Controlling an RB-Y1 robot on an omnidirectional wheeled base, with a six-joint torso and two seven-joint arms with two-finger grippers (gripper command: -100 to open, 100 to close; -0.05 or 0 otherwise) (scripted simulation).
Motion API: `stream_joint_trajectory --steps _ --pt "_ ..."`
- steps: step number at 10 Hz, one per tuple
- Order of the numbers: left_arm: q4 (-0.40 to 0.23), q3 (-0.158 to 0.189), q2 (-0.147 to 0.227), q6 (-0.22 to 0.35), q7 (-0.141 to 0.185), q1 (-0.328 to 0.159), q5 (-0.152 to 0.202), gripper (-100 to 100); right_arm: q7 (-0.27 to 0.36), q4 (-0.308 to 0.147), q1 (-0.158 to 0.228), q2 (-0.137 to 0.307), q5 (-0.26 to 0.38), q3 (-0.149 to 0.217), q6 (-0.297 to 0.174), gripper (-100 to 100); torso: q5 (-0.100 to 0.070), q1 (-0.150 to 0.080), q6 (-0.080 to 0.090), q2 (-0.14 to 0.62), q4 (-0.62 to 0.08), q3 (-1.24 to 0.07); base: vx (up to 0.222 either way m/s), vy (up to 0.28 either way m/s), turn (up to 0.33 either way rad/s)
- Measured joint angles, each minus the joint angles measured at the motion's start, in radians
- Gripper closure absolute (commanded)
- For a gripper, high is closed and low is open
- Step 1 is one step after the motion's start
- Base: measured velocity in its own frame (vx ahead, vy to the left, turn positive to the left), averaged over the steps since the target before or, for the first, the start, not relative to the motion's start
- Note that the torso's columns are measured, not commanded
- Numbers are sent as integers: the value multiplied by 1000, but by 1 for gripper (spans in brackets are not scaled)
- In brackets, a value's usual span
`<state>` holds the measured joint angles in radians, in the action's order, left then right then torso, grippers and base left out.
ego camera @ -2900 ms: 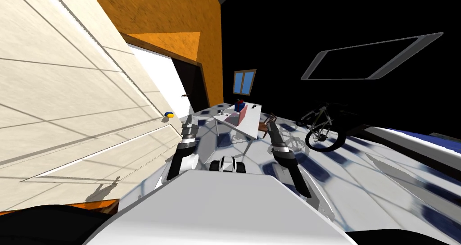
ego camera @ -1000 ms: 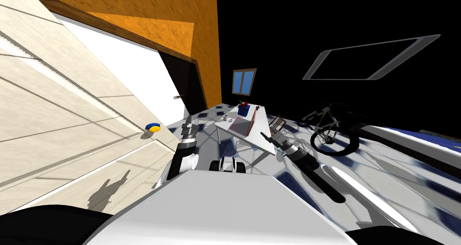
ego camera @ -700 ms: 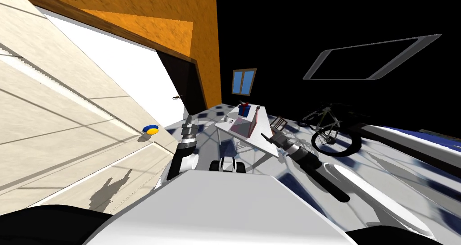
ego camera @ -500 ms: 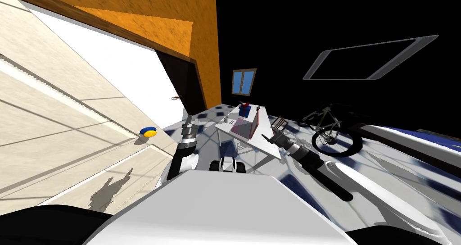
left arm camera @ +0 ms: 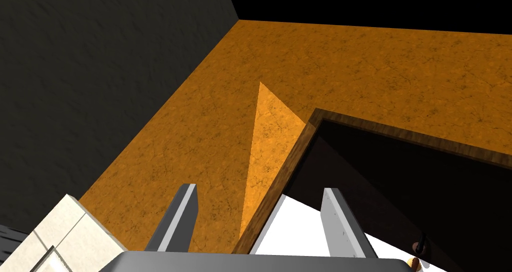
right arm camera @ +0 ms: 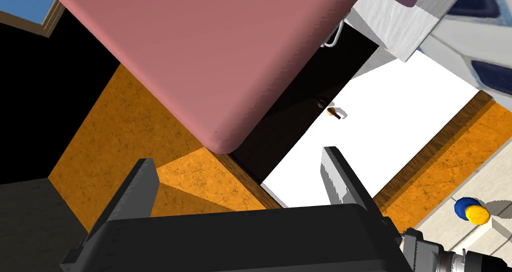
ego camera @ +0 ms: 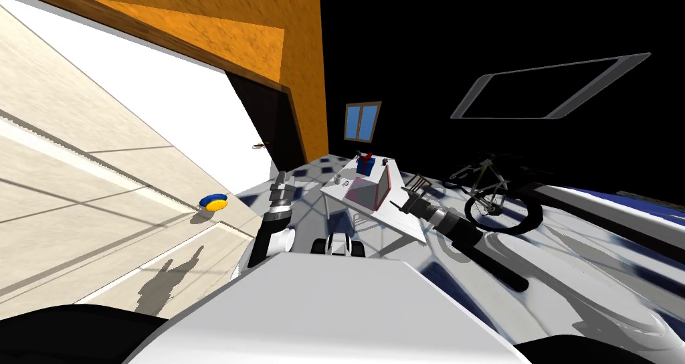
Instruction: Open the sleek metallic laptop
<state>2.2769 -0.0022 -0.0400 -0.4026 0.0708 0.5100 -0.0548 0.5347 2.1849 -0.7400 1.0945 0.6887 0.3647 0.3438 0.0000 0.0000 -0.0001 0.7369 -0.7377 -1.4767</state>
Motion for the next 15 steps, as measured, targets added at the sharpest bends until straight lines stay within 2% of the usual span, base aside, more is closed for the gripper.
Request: stream_joint_trajectory --steps 3,4,5,6,7,9,11,15 --pt "0 0 0 0 0 0 0 0 26 -7 -12 72 47 16 -13 -100 0 0 0 2 -1 1 46 47 -15" --pt "0 0 0 0 0 0 0 0 28 -8 -13 74 48 17 -14 -100 -1 -2 0 4 -1 2 6 6 2" --pt "0 0 0 0 0 0 0 0 28 -7 -13 74 48 17 -13 100 -1 -2 0 4 -1 2 0 0 0" --pt "0 0 0 0 0 0 0 0 28 -8 -12 74 48 18 -14 100 -1 -1 0 2 0 2 39 52 -126" --pt "0 0 0 0 0 0 0 0 25 -12 -23 95 52 31 -14 100 1 4 0 -1 1 0 69 155 -165" --pt "0 0 0 0 0 0 0 0 11 -21 -68 157 66 76 -6 100 3 8 -1 -4 1 -2 93 162 -127" --pt "0 0 0 0 0 0 0 0 3 -26 -93 207 75 103 -1 100 -1 -3 -1 0 0 0 54 104 -116" --pt "0 0 0 0 0 0 0 0 -18 -41 -159 316 98 172 9 100 0 2 -1 -1 0 -1 51 111 -101"
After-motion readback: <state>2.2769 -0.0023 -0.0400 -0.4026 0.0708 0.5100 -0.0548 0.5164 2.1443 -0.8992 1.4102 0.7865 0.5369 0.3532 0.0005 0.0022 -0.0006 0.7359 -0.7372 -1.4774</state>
